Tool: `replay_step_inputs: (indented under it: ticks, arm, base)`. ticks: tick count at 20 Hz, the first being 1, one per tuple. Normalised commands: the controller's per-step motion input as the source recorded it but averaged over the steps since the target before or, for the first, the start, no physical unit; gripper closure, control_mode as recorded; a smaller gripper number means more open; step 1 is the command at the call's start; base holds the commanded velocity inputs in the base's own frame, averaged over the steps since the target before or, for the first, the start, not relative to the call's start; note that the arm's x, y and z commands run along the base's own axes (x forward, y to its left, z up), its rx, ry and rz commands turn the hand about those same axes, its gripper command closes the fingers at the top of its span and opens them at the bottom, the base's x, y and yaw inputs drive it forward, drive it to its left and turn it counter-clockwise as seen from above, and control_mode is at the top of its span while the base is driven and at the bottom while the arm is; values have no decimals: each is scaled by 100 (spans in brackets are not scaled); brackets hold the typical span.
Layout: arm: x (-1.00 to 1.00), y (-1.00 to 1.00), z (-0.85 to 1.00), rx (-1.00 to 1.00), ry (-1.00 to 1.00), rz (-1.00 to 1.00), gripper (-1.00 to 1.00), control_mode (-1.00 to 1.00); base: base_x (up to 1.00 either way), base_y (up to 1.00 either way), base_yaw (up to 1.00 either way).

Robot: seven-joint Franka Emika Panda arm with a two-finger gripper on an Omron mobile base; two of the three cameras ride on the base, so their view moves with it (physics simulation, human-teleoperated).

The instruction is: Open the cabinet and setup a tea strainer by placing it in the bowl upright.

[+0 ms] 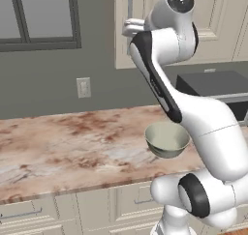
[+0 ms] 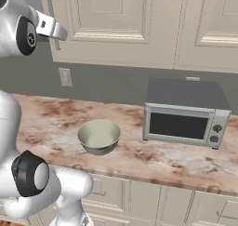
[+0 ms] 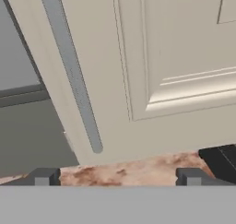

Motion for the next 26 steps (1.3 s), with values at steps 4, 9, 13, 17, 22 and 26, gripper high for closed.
replay_step_inputs:
  ticks: [4, 9, 13, 17, 22, 26]
  arm:
    - [48, 34, -1, 0, 0, 5, -100, -100]
    - [27, 35, 0, -1, 0, 0, -100, -100]
    - [17, 13, 0, -4, 0, -1, -100, -100]
    - [10, -1, 0, 0, 0, 0, -100, -100]
    - [22, 0, -3, 0, 0, 0, -100, -100]
    - [41, 0, -7, -1, 0, 0, -100, -100]
  base:
    - [0, 0, 0]
    - [0, 0, 0]
    - [0, 0, 0]
    - [0, 0, 0]
    - [0, 0, 0]
    - [0, 0, 0]
